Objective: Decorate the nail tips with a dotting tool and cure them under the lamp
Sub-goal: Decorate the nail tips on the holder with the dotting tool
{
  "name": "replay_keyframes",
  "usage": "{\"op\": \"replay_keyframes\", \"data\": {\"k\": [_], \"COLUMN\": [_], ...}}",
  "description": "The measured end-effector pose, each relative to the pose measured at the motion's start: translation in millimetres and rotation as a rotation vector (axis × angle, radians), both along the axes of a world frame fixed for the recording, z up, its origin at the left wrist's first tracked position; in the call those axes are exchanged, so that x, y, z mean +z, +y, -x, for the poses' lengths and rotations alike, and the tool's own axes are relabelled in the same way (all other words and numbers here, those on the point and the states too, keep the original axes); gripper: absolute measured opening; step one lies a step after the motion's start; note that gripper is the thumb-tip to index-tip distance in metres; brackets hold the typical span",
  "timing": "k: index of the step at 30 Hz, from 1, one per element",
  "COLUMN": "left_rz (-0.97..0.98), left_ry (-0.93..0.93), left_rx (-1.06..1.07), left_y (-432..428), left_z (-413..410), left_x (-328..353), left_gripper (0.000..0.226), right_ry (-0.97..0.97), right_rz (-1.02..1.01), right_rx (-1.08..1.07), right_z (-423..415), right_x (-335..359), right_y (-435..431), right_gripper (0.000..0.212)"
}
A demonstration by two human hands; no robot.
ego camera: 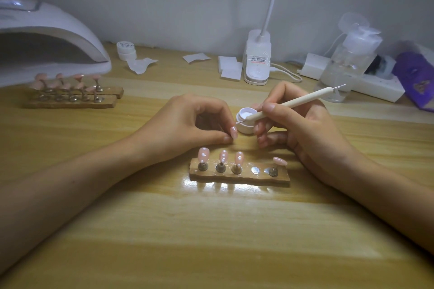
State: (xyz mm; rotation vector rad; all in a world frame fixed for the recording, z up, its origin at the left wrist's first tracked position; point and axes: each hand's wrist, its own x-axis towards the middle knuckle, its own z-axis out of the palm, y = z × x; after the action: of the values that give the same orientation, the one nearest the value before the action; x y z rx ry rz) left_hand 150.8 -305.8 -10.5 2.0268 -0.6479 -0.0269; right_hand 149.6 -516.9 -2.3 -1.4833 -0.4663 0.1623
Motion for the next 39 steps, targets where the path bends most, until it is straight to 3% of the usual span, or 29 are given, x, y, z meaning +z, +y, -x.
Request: {"op": "replay_keyframes", "data": {"k": [39], "left_rz": [0.010], "left_ry": [0.022], "left_rx": [0.003], "left_y": [0.4], "left_z": [-1.9], "left_x": [-1.6], "left_gripper": [0.012], "right_ry": [-0.009], "right_rz": [0.068], "right_rx": [0.016], "right_z": [-1.0], "right_x": [-2.7], "right_y": [-0.4], "right_gripper": [0.014]}}
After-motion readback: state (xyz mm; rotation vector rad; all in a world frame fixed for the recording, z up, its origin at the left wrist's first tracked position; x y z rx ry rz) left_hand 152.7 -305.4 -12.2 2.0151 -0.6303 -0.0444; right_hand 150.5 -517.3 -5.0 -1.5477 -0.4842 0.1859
